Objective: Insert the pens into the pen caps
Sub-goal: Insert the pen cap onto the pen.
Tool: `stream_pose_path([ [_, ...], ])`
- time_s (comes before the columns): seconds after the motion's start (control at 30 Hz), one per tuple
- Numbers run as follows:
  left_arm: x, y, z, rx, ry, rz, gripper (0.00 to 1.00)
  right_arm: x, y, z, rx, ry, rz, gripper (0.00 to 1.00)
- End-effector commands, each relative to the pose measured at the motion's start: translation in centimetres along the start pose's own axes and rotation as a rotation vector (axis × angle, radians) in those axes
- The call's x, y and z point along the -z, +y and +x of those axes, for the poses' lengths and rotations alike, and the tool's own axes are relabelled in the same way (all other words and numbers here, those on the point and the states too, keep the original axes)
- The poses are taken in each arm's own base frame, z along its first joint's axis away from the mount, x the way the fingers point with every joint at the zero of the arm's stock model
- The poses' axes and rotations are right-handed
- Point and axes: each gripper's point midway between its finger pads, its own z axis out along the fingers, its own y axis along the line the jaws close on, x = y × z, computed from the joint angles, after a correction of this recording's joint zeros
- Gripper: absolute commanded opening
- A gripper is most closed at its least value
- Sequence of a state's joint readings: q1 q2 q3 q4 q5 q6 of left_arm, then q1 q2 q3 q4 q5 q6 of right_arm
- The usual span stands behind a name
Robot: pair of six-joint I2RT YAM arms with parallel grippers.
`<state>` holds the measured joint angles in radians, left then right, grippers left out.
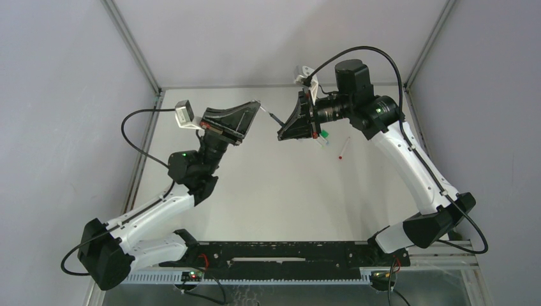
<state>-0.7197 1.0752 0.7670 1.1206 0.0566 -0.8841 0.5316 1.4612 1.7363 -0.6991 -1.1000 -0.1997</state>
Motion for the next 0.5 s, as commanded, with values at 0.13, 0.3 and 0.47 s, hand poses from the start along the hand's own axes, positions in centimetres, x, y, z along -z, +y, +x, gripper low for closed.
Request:
stream_pose_path([
  [0.13, -0.6, -1.6, -1.0, -0.004, -0.03, 0.049, 0.0, 0.4, 0.8, -0.9, 0.015, -0.016, -0.009, 0.0],
  [0.3, -0.6, -1.2, -0.7, -0.009, -0.017, 0.036, 0.0, 0.5, 1.7, -0.9, 0.028, -0.013, -0.051, 0.0],
  [0.47, -0.7, -1.2, -0.6, -0.011, -0.011, 0.034, 0.0, 0.6, 1.9, -1.1, 0.031, -0.015, -0.059, 0.0],
])
